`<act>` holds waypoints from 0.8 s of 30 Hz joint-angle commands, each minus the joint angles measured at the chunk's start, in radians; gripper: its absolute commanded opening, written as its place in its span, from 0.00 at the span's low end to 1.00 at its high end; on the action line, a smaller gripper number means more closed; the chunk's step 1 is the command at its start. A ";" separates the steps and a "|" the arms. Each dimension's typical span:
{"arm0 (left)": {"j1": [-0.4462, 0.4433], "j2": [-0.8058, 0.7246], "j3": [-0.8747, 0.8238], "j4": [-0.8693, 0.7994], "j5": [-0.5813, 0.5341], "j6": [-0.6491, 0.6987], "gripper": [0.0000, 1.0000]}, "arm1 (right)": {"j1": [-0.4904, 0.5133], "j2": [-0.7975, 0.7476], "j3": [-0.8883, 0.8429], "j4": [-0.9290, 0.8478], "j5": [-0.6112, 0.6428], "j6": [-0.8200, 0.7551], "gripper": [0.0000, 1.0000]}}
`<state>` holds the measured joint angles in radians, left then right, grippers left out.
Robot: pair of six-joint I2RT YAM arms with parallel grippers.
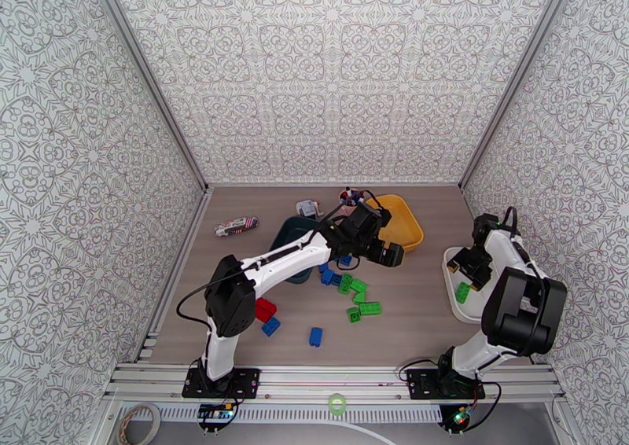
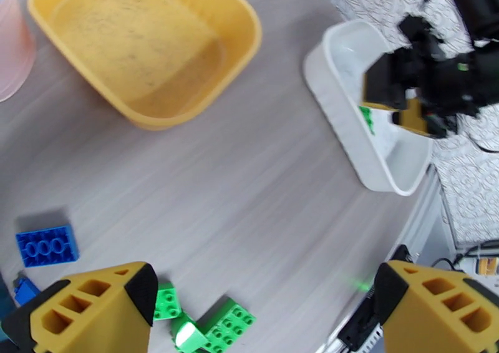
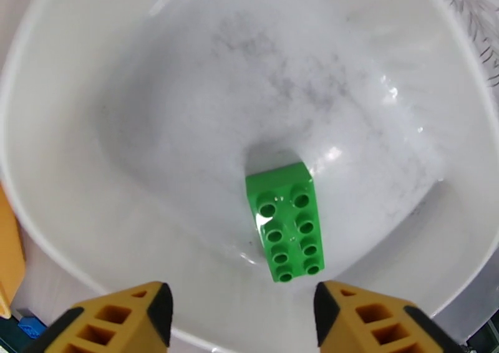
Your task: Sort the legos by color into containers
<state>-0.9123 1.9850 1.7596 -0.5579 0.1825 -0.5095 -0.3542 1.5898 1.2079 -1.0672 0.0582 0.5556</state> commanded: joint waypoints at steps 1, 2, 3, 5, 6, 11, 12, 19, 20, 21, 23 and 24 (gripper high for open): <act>0.016 -0.087 -0.029 -0.018 -0.143 -0.027 0.97 | 0.004 -0.119 0.068 -0.038 0.030 -0.022 0.70; 0.019 -0.102 -0.044 -0.021 -0.172 -0.035 0.97 | 0.008 -0.144 0.070 -0.039 0.017 -0.027 0.71; 0.023 -0.115 -0.059 -0.031 -0.200 -0.044 0.98 | 0.017 -0.168 0.069 -0.036 -0.002 -0.031 0.72; 0.035 -0.137 -0.077 -0.066 -0.259 -0.070 0.97 | 0.046 -0.202 0.054 -0.023 -0.056 -0.041 0.71; 0.042 -0.149 -0.085 -0.091 -0.294 -0.086 0.97 | 0.075 -0.222 0.040 -0.013 -0.092 -0.048 0.71; 0.087 -0.240 -0.189 -0.161 -0.406 -0.175 0.97 | 0.299 -0.289 -0.051 0.048 -0.256 -0.053 0.72; 0.101 -0.267 -0.221 -0.173 -0.424 -0.205 0.97 | 0.346 -0.293 -0.068 0.059 -0.280 -0.046 0.72; 0.160 -0.458 -0.502 -0.156 -0.429 -0.369 0.97 | 0.707 -0.233 -0.155 0.161 -0.362 0.003 0.78; 0.159 -0.480 -0.535 -0.154 -0.425 -0.387 0.97 | 0.744 -0.210 -0.158 0.175 -0.365 0.001 0.78; 0.160 -0.499 -0.564 -0.152 -0.415 -0.407 0.97 | 0.777 -0.183 -0.157 0.177 -0.360 -0.001 0.78; 0.151 -0.534 -0.609 -0.153 -0.419 -0.428 0.97 | 0.830 -0.125 -0.139 0.169 -0.347 -0.019 0.78; 0.141 -0.555 -0.633 -0.154 -0.432 -0.445 0.97 | 0.852 -0.098 -0.129 0.159 -0.329 -0.024 0.78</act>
<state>-0.7544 1.4834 1.1759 -0.6979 -0.2237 -0.8730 0.4534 1.4342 1.0672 -0.9173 -0.2768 0.5415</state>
